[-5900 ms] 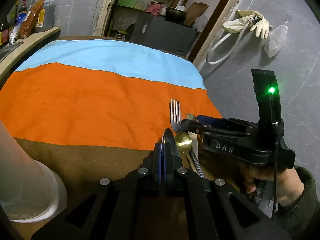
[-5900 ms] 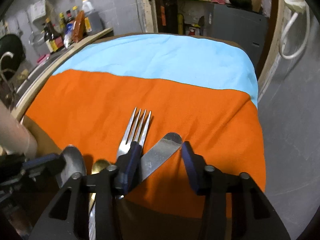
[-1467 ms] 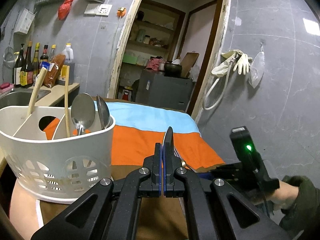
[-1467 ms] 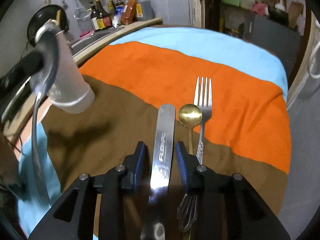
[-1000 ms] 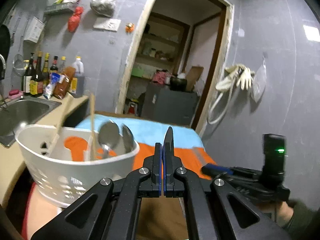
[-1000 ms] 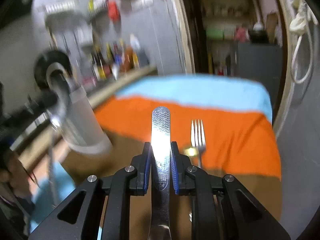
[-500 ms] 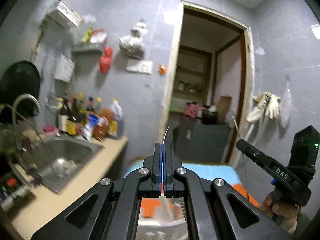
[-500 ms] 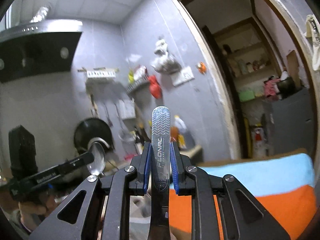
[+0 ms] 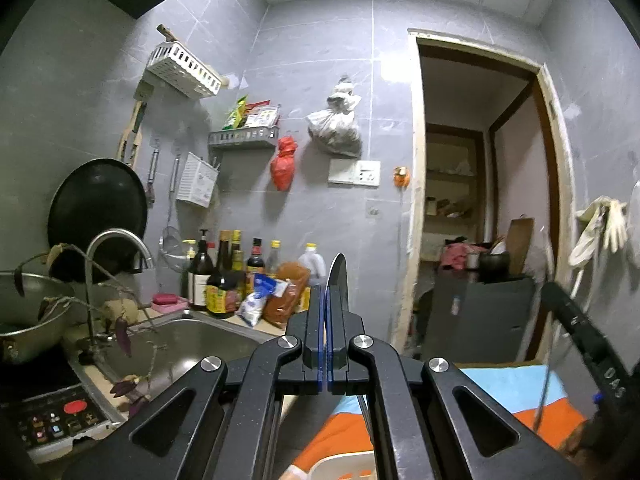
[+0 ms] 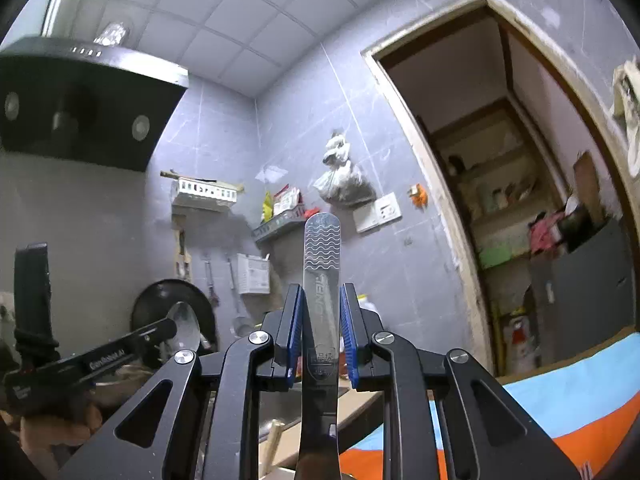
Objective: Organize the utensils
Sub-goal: 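Lower the knife in the right gripper into the caddy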
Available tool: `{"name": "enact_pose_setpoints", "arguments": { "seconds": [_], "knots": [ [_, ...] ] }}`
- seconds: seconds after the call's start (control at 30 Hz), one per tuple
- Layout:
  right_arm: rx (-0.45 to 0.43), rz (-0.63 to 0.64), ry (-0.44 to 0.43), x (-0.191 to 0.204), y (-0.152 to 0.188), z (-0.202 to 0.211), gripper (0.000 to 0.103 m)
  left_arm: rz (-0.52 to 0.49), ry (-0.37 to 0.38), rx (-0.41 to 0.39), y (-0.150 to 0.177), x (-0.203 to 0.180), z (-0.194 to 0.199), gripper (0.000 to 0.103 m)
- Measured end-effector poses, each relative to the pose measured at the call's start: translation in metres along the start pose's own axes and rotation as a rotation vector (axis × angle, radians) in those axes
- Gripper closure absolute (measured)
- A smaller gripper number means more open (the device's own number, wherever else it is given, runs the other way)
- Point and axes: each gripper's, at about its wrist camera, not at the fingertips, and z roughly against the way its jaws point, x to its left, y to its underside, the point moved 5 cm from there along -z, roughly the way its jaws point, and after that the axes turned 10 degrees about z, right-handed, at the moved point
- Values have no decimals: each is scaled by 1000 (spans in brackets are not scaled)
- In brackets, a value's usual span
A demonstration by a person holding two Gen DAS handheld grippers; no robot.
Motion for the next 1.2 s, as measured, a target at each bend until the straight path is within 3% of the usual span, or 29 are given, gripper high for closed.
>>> {"name": "enact_pose_setpoints", "arguments": {
  "seconds": [0.3, 0.53, 0.9, 1.0, 1.1, 1.17, 1.2],
  "knots": [
    [12, 168, 48, 27, 30, -7, 87, 18, -51, -68, 32, 13, -12, 103],
    [84, 195, 50, 27, 56, -12, 87, 28, -38, -5, 54, 15, -16, 103],
    [188, 176, 29, 22, 70, -6, 85, 37, 118, 129, 76, 4, -4, 102],
    [201, 159, 23, 18, 68, 0, 75, 71, 183, 184, 77, 1, -1, 99],
    [210, 143, 15, 14, 64, 8, 74, 112, 209, 226, 75, 1, 3, 98],
    [211, 139, 13, 12, 59, 14, 72, 140, 225, 242, 70, 0, 7, 91],
    [211, 137, 14, 10, 57, 16, 66, 146, 228, 243, 68, -1, 10, 82]
  ]
}}
